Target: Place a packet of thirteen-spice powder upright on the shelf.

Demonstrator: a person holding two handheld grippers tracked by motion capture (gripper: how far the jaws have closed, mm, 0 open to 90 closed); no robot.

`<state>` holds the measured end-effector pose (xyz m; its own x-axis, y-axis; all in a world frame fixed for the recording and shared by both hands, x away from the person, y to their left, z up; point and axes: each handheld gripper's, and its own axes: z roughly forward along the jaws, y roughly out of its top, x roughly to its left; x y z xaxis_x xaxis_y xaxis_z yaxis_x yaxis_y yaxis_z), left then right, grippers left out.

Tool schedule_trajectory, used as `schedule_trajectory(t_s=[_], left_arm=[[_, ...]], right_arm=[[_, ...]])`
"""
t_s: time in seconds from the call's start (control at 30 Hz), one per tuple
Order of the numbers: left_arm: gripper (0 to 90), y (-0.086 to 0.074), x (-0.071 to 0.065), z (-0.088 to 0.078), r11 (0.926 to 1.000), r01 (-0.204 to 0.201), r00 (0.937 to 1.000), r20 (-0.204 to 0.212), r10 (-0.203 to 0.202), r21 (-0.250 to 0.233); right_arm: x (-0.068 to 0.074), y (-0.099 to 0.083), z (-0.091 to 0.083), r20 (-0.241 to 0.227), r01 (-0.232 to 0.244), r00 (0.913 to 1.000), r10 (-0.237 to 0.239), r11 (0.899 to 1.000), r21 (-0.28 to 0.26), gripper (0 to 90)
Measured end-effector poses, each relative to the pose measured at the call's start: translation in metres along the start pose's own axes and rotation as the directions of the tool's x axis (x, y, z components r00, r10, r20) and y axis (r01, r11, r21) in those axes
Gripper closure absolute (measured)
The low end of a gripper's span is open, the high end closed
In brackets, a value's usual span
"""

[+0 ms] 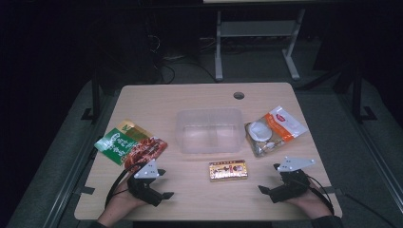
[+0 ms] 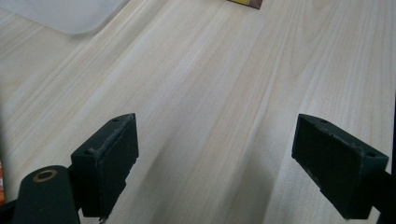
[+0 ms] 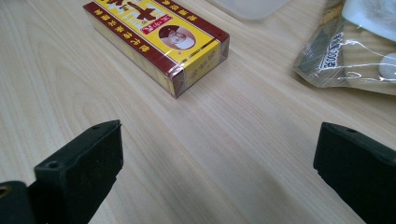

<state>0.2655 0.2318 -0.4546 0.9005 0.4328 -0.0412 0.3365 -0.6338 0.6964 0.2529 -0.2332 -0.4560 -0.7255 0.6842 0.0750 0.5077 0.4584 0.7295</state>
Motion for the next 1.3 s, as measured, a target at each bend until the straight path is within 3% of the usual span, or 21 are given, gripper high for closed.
schedule_trajectory(t_s=[0.37,0.47,0.6,0.63,0.7,0.87,1.07,1.3], left_arm=[[14.3,0.0,0.001,-0.002,1.0,0.005,1.0,-0.001,-0.005,-0.002],[14.4,0.001,0.0,-0.001,0.9998,0.018,0.9998,-0.001,-0.018,-0.013],[14.6,0.0,-0.002,0.0,0.9998,0.016,0.9999,-0.002,-0.016,-0.014],[14.6,0.0,-0.002,0.0,0.9998,0.016,0.9999,-0.002,-0.016,-0.014],[14.6,0.0,-0.001,0.001,0.9998,0.016,0.9999,0.0,-0.016,-0.009],[14.7,0.0,-0.003,0.001,0.9998,0.018,0.9998,0.004,-0.018,-0.013],[14.9,0.0,-0.003,0.0,0.9998,0.017,0.9998,0.008,-0.017,-0.01],[14.9,0.0,-0.004,0.001,0.9999,0.015,0.9998,0.01,-0.015,-0.008]], right_arm=[[-0.003,0.001,-0.003,-0.011,-0.026,0.9996,0.025,0.999,-0.027,11.0],[-0.003,0.005,-0.006,-0.023,-0.051,0.9985,0.05,0.998,-0.04,27.0],[-0.005,0.013,-0.007,-0.047,-0.045,0.998,0.042,0.997,-0.056,49.3],[-0.005,0.013,-0.007,-0.047,-0.045,0.998,0.042,0.997,-0.056,49.3],[-0.007,0.019,-0.004,-0.042,-0.037,0.9985,0.034,0.998,-0.06,64.6],[-0.01,0.033,0.006,-0.056,-0.029,0.9981,0.026,0.998,-0.049,87.6],[-0.015,0.05,0.022,-0.036,-0.012,0.9993,0.012,1.0,-0.015,90.0],[-0.022,0.061,0.044,-0.017,-0.038,0.9991,0.039,0.998,0.053,90.0]])
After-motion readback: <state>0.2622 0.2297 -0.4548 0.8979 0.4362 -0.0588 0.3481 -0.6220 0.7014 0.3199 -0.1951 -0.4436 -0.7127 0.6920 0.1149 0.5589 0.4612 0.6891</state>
